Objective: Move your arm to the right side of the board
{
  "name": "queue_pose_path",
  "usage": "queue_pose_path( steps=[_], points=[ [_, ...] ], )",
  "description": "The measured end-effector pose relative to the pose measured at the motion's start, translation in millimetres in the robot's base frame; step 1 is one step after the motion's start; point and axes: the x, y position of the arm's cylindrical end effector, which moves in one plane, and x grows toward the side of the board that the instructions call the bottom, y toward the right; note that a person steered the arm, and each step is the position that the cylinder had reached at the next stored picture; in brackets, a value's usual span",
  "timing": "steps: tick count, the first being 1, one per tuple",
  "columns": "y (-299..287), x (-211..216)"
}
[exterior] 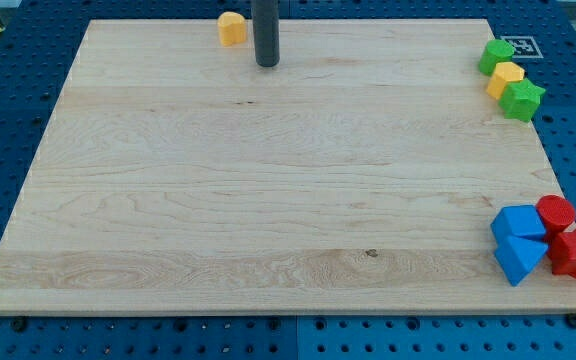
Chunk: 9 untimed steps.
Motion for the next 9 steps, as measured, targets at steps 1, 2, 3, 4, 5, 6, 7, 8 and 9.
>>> queue_pose_path(
  steps=[1, 2, 3, 4, 5, 6, 7, 8, 9],
  points=[
    [0.0, 0.0],
    [22.5, 4.7],
    [45.8, 26.3],
    [51.9, 49.3],
    [72.1, 73.4],
    [117.8, 87.9],
    [142.6, 98.4],
    [187.8, 108.3],
    [225.0, 121.2]
  ],
)
